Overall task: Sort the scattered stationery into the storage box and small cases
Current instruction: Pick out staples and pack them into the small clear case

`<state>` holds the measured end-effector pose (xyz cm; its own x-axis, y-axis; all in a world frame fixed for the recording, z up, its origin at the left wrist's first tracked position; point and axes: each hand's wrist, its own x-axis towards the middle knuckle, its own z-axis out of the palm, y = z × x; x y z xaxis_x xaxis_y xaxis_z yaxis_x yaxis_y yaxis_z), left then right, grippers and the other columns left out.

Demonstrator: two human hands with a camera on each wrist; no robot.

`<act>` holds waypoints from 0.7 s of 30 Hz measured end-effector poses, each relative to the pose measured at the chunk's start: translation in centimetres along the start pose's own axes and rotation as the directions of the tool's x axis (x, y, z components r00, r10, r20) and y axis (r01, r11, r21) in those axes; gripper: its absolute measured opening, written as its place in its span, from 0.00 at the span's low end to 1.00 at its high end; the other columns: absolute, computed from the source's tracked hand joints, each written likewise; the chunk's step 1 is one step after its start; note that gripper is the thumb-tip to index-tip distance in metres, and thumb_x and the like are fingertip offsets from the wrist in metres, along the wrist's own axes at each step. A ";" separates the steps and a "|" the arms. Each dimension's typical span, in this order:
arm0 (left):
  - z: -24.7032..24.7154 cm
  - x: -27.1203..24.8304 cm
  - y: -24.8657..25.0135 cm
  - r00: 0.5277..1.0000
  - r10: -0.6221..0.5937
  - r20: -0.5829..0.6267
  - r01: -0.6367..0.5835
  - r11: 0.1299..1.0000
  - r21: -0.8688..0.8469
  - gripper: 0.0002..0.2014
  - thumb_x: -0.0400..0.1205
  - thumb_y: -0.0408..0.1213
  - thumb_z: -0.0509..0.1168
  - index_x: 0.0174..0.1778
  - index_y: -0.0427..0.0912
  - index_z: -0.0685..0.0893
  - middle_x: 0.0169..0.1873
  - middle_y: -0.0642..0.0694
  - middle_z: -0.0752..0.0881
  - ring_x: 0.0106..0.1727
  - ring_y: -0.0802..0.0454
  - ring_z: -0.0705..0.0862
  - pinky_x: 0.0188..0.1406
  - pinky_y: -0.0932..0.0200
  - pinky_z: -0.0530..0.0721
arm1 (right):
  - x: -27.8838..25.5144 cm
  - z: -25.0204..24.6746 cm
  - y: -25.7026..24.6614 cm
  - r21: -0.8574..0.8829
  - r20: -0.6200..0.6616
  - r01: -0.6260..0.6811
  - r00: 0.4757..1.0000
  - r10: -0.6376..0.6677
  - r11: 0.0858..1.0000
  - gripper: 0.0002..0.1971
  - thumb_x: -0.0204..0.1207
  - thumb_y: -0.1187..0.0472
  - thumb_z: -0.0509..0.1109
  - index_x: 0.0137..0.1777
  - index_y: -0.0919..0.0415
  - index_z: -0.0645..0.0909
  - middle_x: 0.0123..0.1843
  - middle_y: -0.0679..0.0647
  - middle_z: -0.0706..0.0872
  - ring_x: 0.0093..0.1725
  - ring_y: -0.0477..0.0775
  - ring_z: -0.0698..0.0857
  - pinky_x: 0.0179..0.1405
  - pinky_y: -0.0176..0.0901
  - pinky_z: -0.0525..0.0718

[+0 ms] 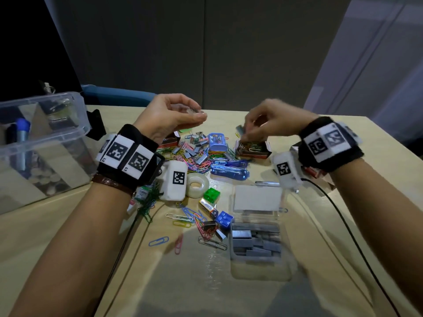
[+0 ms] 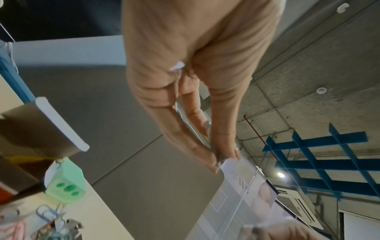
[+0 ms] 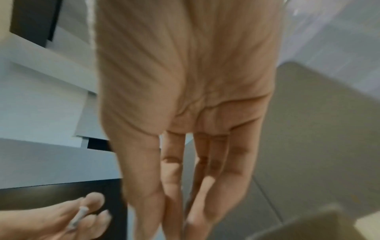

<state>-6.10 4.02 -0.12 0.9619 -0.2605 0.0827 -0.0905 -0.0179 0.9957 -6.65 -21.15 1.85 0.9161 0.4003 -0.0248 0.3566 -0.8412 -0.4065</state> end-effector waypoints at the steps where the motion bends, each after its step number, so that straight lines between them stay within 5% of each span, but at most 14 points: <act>1: 0.3 0.0 -0.1 1.000 -0.007 0.013 0.007 0.999 -0.038 0.08 0.73 0.24 0.73 0.45 0.34 0.85 0.44 0.39 0.90 0.46 0.48 0.91 0.42 0.64 0.88 | -0.7 -0.4 0.4 0.046 -0.078 -0.023 0.997 0.026 0.999 0.10 0.72 0.52 0.78 0.38 0.58 0.86 0.36 0.44 0.87 0.37 0.39 0.85 0.38 0.33 0.82; 3: 1.1 -0.1 -0.5 0.998 -0.022 0.056 0.026 0.996 -0.083 0.08 0.72 0.24 0.72 0.46 0.32 0.85 0.40 0.39 0.91 0.44 0.47 0.92 0.42 0.63 0.89 | -2.0 -0.4 0.7 0.147 -0.170 -0.029 0.984 0.054 0.989 0.10 0.73 0.53 0.76 0.41 0.60 0.86 0.38 0.45 0.88 0.38 0.37 0.86 0.35 0.31 0.83; 8: 2.2 0.1 -1.4 0.993 -0.092 0.079 0.097 0.993 -0.070 0.09 0.75 0.25 0.72 0.50 0.31 0.87 0.35 0.40 0.91 0.37 0.52 0.91 0.35 0.68 0.88 | -3.4 0.8 0.5 0.495 -0.167 0.033 0.984 0.058 0.868 0.12 0.77 0.68 0.71 0.33 0.65 0.75 0.42 0.52 0.85 0.48 0.45 0.89 0.40 0.35 0.86; 12: 2.3 0.2 -1.8 0.988 -0.135 0.069 0.139 0.989 -0.048 0.11 0.69 0.34 0.74 0.46 0.34 0.89 0.36 0.41 0.91 0.33 0.56 0.89 0.30 0.72 0.85 | -3.1 1.0 1.0 0.639 -0.192 0.035 0.974 0.116 0.769 0.20 0.78 0.75 0.65 0.25 0.62 0.69 0.39 0.57 0.84 0.41 0.47 0.89 0.32 0.33 0.82; 15: 2.2 0.4 -2.0 0.985 -0.159 0.066 0.164 0.984 -0.076 0.13 0.66 0.35 0.74 0.45 0.34 0.89 0.38 0.41 0.91 0.33 0.57 0.89 0.33 0.70 0.86 | -3.2 1.0 1.5 0.549 -0.120 -0.055 0.982 0.144 0.834 0.16 0.78 0.70 0.69 0.28 0.62 0.74 0.41 0.60 0.88 0.44 0.50 0.90 0.33 0.34 0.83; 21: 2.2 0.7 -2.0 0.966 -0.243 0.090 0.256 0.944 -0.206 0.07 0.83 0.25 0.62 0.49 0.29 0.86 0.44 0.35 0.91 0.41 0.48 0.92 0.47 0.61 0.89 | -3.7 1.5 2.0 0.443 -0.131 -0.066 0.982 0.138 0.894 0.12 0.76 0.58 0.74 0.35 0.63 0.80 0.45 0.61 0.91 0.48 0.51 0.91 0.38 0.37 0.87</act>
<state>-5.87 1.74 -2.10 0.9278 -0.3345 -0.1653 0.2145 0.1156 0.9699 -9.57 -23.74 -0.23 0.9725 0.2296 0.0393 0.1768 -0.6177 -0.7663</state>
